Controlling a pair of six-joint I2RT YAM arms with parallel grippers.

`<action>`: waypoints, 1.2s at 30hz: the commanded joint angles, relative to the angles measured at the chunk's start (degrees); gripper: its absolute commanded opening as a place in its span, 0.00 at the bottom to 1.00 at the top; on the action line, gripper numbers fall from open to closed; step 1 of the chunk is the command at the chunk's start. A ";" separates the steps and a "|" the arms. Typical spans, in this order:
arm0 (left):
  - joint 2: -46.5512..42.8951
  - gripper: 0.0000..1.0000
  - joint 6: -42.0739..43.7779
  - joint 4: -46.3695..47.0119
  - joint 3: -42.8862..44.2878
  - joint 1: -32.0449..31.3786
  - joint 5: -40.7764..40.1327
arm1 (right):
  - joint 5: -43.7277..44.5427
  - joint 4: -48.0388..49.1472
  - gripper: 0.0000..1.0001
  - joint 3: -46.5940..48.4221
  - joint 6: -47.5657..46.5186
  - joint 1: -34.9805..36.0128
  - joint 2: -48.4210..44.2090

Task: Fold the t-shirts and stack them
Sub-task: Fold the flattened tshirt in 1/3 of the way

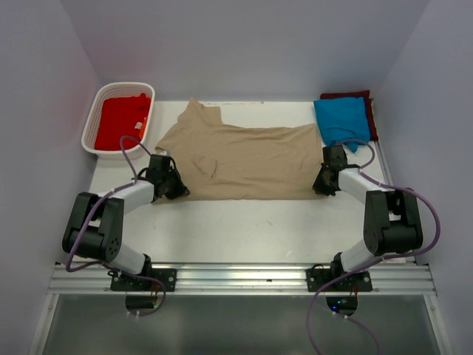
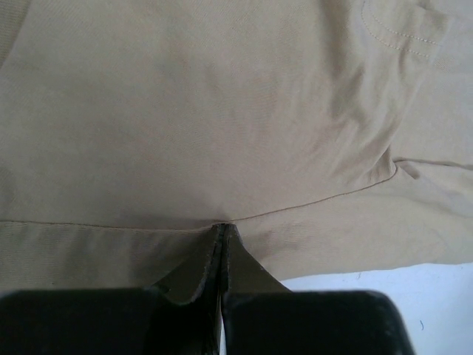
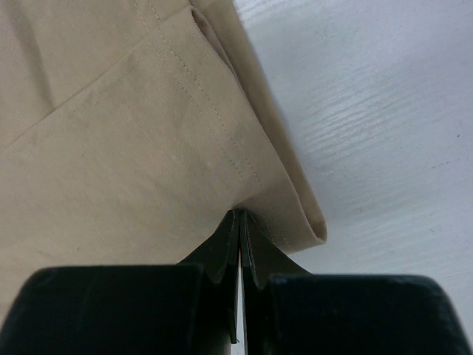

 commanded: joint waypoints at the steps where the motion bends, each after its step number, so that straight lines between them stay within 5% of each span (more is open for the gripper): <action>1: 3.92 0.00 1.67 -15.10 -6.10 0.11 1.73 | -0.47 -8.90 0.00 -0.59 0.61 0.19 0.37; 15: -7.06 0.00 2.90 -26.96 -5.68 0.02 9.82 | -0.04 -15.49 0.00 -4.91 4.57 6.07 -1.47; 30: -16.11 0.02 3.86 -40.07 -0.59 0.02 8.24 | 1.64 -24.65 0.00 -5.87 9.23 9.59 -8.14; 33: -21.63 0.09 4.48 -38.31 5.10 0.02 7.28 | 2.16 -25.34 0.00 -3.42 8.00 10.03 -13.83; 34: -22.79 0.20 4.65 -37.78 7.05 0.02 6.58 | 3.12 -25.34 0.00 -1.32 7.39 10.12 -15.43; 36: -24.63 0.36 5.10 -36.38 13.46 0.02 3.17 | 4.62 -25.34 0.17 1.06 5.11 10.12 -20.42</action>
